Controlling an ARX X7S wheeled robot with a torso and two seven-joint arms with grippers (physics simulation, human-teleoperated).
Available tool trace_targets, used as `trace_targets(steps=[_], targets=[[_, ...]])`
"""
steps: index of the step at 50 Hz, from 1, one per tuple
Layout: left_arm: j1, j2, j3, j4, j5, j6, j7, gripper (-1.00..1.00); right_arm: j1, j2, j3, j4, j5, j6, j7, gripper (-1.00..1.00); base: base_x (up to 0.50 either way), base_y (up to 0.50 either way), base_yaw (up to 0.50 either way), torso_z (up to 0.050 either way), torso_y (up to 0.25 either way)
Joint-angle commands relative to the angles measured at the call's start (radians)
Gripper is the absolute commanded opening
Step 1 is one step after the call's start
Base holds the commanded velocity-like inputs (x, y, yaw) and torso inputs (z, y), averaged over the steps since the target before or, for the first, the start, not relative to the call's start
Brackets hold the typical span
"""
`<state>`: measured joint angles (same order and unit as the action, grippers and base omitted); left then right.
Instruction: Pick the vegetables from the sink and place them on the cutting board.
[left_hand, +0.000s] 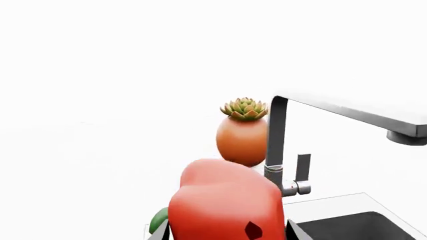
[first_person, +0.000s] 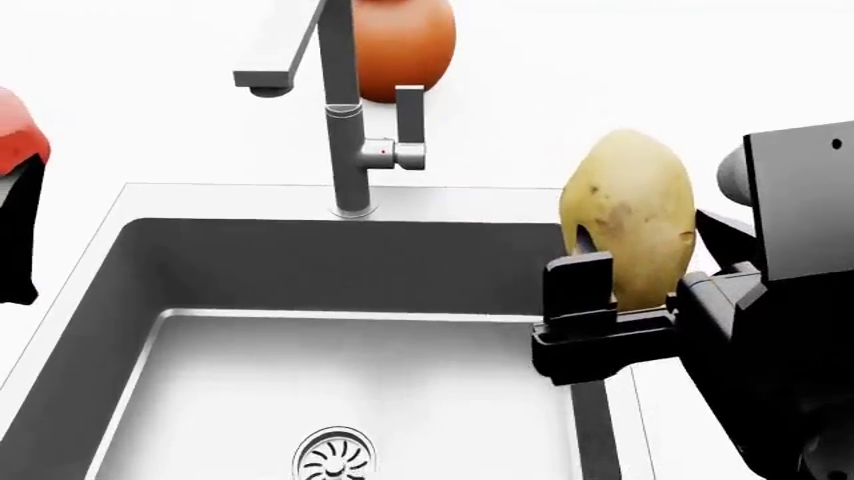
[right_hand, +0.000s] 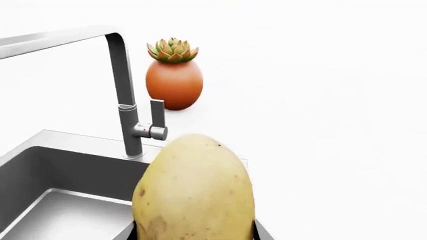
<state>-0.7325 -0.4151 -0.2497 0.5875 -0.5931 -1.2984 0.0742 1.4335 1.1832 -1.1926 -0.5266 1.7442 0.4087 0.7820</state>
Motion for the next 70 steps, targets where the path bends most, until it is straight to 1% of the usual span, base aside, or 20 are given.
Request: trace_targets(steps=[1,17,30,40,70], targets=[[0.017,0.004,-0.001,0.016,-0.007,-0.013,0.002,-1.0,-0.018,0.035,0.015,-0.033,-0.018,-0.026,0.01,-1.0,-0.46,0.0,0.0,0.0,0.0],[0.018,-0.005,-0.012,0.02,-0.023,-0.018,0.003,-1.0,-0.035,0.054,0.02,-0.048,-0.02,-0.046,0.014,-1.0,-0.37,-0.05,0.0,0.0,0.0],[0.019,0.004,-0.002,0.029,-0.03,-0.021,-0.012,-1.0,-0.055,0.073,0.018,-0.06,-0.03,-0.062,0.017,-1.0,-0.11,-0.49,0.0,0.0,0.0],[0.033,-0.005,0.0,0.02,-0.032,-0.007,-0.006,-1.0,-0.053,0.082,0.022,-0.061,-0.03,-0.057,0.017,-1.0,-0.01,-0.5,0.0,0.0,0.0],[0.039,-0.013,0.002,0.019,-0.047,0.0,-0.016,-1.0,-0.085,0.082,0.015,-0.066,-0.036,-0.067,0.01,-1.0,-0.01,-0.49,0.0,0.0,0.0]])
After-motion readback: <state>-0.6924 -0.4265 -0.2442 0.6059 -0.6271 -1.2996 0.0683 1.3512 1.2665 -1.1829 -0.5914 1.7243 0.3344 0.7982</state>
